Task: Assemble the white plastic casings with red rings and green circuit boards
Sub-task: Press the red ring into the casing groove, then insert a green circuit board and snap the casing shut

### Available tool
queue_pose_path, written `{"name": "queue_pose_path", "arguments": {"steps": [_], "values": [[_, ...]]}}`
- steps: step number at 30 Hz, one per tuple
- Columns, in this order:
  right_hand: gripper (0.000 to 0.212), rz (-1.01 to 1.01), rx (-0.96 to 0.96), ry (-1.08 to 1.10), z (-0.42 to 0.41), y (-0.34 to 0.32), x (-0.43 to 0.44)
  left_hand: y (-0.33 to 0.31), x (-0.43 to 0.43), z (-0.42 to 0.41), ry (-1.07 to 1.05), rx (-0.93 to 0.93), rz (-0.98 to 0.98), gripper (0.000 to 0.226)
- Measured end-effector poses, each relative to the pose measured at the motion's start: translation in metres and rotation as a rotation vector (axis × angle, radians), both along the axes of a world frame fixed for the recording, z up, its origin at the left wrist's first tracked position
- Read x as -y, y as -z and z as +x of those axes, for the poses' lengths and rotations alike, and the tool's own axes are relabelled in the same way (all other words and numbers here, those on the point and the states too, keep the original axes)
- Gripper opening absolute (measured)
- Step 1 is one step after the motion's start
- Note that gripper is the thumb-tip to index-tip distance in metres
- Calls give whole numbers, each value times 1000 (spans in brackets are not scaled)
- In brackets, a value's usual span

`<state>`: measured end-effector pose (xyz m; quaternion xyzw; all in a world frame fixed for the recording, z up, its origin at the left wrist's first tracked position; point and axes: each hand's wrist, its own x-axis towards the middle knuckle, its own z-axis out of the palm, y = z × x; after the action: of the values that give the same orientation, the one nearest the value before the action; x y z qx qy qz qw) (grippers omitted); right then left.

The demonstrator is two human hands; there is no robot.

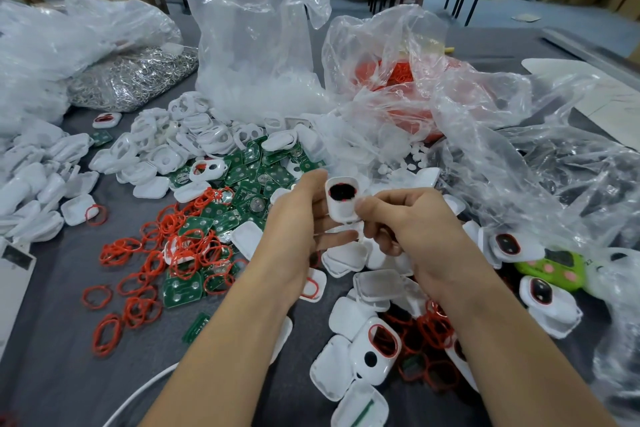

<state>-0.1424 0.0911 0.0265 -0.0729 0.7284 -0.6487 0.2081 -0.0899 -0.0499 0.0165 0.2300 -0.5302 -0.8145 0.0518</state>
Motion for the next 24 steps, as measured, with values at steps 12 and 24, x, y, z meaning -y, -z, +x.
{"name": "queue_pose_path", "arguments": {"steps": [12,24], "values": [[28,-156,175,-15,0,-7,-3,4,15,0,295,-180,307,35],[19,333,-452,80,-15,-2,11,-6,42,6,117,-243,595,43]]}}
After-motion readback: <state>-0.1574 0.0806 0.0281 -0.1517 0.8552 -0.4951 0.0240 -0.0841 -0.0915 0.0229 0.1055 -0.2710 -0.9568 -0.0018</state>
